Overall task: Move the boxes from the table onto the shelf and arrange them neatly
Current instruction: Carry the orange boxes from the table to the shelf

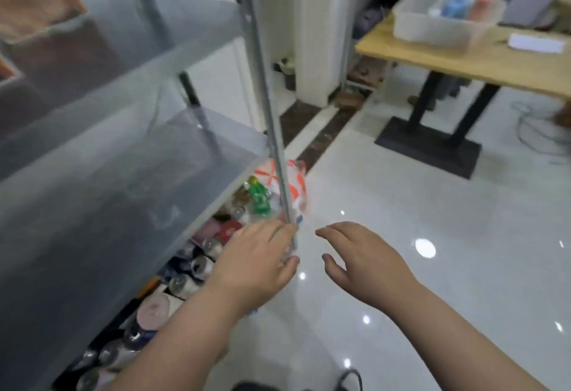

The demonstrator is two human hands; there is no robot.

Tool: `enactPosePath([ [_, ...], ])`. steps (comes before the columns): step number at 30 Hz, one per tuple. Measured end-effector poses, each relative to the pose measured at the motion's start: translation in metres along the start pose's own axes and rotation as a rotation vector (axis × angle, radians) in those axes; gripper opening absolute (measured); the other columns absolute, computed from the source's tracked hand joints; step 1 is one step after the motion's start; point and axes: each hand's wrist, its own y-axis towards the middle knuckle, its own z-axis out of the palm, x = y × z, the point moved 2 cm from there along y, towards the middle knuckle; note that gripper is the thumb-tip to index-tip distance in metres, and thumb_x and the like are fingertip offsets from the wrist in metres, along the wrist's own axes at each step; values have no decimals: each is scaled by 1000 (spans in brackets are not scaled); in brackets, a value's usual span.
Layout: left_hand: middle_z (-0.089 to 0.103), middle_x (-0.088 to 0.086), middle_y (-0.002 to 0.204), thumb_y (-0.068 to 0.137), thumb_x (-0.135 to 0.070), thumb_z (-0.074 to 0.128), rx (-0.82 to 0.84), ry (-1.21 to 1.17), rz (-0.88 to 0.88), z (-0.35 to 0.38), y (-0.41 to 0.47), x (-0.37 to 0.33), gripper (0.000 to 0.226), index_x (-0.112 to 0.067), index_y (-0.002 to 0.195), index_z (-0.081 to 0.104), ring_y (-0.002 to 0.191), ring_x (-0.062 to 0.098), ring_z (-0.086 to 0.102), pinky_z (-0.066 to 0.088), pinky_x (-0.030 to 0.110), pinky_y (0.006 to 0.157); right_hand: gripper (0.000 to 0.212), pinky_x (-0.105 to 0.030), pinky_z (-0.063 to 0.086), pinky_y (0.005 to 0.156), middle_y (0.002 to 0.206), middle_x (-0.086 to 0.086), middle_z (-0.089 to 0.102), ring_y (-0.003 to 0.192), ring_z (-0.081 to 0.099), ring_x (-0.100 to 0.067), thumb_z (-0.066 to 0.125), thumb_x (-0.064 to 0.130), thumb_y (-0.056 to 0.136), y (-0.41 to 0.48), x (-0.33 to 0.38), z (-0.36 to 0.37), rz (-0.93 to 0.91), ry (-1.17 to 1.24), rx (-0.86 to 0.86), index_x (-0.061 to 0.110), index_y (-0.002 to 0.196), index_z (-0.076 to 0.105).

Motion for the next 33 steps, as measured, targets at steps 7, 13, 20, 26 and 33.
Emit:
enactPosePath([
  [7, 65, -4, 112, 86, -49, 47, 239, 29, 311, 56, 14, -61, 53, -19, 128, 61, 102, 22, 63, 53, 38, 85, 40, -41, 57, 77, 114, 2, 68, 104, 64, -24, 55, 35, 87, -124, -30, 21, 362, -28, 130, 21, 124, 62],
  [13, 59, -5, 130, 88, -54, 30, 351, 35, 652, 81, 4, -99, 65, -22, 140, 51, 119, 20, 55, 49, 37, 96, 46, -38, 53, 90, 129, 3, 61, 118, 56, -21, 53, 36, 94, -215, 11, 31, 781, -70, 74, 23, 137, 53],
  [20, 58, -5, 134, 91, -53, 35, 468, 30, 1052, 113, -66, -139, 61, -23, 141, 50, 120, 20, 55, 47, 34, 95, 51, -38, 49, 96, 134, 0, 57, 124, 52, -22, 52, 36, 95, -327, 138, 69, 1295, 0, -48, 21, 144, 47],
  [26, 57, -9, 133, 87, -57, 24, 553, 24, 1377, 121, -165, -202, 67, -25, 140, 50, 119, 16, 54, 47, 30, 92, 54, -33, 43, 105, 145, 3, 49, 134, 44, -17, 48, 39, 97, -414, 246, 86, 1613, 24, -147, 24, 149, 41],
  [33, 58, -7, 133, 86, -59, 24, 543, 40, 1555, 126, -266, -276, 69, -24, 139, 52, 117, 17, 56, 49, 32, 90, 50, -30, 44, 94, 141, 4, 51, 127, 46, -18, 48, 40, 98, -513, 319, 94, 1819, 44, -280, 26, 146, 44],
])
